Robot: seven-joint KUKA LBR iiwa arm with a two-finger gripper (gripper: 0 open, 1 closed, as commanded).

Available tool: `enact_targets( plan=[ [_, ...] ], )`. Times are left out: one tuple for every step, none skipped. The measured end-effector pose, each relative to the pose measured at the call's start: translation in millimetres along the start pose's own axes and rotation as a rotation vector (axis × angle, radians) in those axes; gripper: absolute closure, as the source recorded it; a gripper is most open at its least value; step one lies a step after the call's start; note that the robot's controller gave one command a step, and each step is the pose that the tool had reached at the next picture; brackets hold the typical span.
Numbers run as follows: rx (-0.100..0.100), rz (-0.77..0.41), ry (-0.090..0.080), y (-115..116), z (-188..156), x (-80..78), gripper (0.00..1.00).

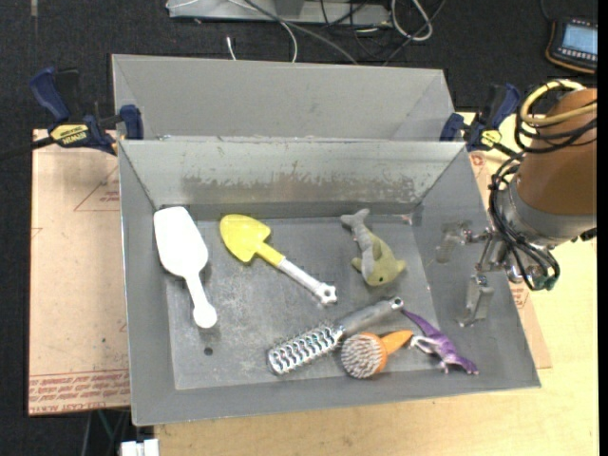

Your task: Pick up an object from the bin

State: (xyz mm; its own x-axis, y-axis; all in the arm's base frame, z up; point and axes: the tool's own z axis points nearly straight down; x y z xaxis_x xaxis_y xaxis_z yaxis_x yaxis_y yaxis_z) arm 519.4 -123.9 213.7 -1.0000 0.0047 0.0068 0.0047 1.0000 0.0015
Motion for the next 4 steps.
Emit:
enact_targets(
  plan=[
    [0.001, -0.005, -0.008, 0.9, -4.6, -1.7, 0.0],
    [0.002, -0.313, -0.008, 48.4, 90.0, 17.7, 0.0],
    [0.005, -0.372, -0.015, 69.5, 52.4, 26.2, 0.0],
    [-0.003, -0.638, -0.002, 87.9, 110.4, 17.4, 0.0]
  ],
)
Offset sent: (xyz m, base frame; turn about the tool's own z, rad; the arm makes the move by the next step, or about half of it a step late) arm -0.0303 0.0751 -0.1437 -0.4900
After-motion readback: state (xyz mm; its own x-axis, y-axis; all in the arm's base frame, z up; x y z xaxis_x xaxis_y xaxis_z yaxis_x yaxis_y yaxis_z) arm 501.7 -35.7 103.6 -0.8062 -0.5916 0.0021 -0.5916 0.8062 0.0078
